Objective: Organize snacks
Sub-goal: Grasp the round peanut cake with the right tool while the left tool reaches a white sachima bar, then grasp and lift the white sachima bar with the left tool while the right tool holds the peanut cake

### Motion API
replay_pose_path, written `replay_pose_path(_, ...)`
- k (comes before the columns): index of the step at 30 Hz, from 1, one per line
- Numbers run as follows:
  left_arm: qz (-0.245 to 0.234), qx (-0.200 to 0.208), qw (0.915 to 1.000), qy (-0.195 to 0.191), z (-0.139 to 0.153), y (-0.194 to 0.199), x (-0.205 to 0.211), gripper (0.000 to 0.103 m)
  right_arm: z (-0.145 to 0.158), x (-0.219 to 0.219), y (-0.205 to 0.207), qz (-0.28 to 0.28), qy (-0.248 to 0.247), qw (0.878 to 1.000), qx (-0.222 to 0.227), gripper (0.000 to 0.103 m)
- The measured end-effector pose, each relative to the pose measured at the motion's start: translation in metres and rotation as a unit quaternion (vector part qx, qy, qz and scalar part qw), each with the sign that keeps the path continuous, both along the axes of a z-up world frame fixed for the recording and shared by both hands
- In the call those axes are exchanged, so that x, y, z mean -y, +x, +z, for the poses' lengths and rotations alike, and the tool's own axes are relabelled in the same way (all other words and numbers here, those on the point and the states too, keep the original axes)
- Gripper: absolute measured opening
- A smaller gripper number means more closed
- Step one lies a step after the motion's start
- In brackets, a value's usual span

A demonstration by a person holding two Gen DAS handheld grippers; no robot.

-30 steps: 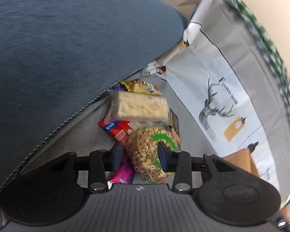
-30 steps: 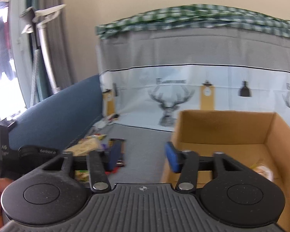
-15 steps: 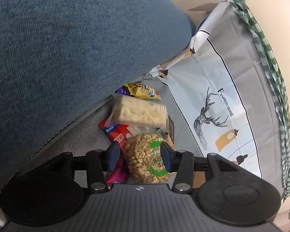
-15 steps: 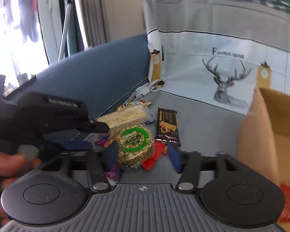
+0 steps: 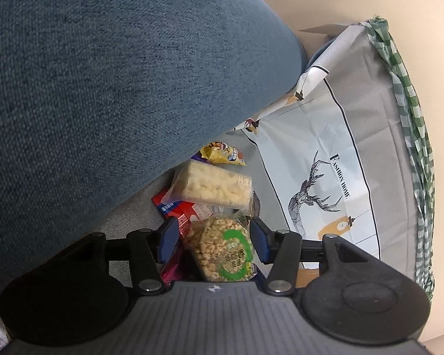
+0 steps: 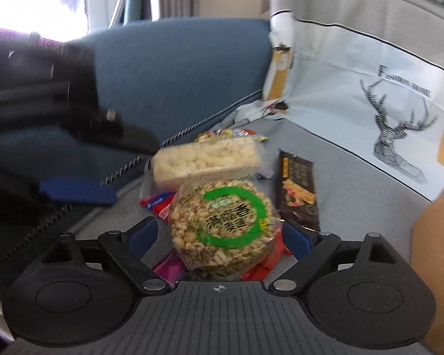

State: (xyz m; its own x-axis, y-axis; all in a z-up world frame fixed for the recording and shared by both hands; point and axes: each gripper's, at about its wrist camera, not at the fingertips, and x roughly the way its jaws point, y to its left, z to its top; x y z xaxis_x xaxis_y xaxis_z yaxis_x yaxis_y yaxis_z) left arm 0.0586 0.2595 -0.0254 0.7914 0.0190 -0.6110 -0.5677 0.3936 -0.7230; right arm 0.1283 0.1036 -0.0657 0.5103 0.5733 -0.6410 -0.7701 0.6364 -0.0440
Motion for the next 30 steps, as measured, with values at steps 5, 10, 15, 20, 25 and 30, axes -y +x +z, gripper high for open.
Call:
replay_pose_path(5, -0.003, 0.0, 1.0, 0.004, 0.002, 0.002, 0.001, 0.057, 0.005, 0.007, -0.008, 0.008, -0.011, 1.0, 0.026, 0.078)
replay_pose_path(10, -0.022, -0.006, 0.9992, 0.033, 0.008, 0.007, 0.008, 0.057, 0.026, 0.036, -0.018, -0.02, -0.003, 0.999, 0.029, 0.078)
replay_pose_path(15, -0.081, -0.031, 0.9875, 0.132, 0.023, 0.023, 0.03, 0.057, 0.022, 0.087, -0.038, -0.058, 0.007, 0.998, -0.003, 0.078)
replay_pose_path(20, -0.127, -0.075, 0.953, 0.265, 0.027, 0.051, 0.049, 0.057, 0.007, 0.119, -0.054, -0.083, 0.001, 0.996, -0.02, 0.078)
replay_pose_path(25, -0.174, -0.112, 0.9071, 0.367, 0.017, 0.086, 0.059, 0.067, 0.001, 0.127, -0.059, -0.097, -0.014, 0.995, -0.031, 0.078)
replay_pose_path(30, -0.207, -0.128, 0.8532, 0.461, 0.003, 0.11, 0.076, 0.078, -0.001, 0.132, -0.062, -0.086, 0.002, 0.995, -0.051, 0.079)
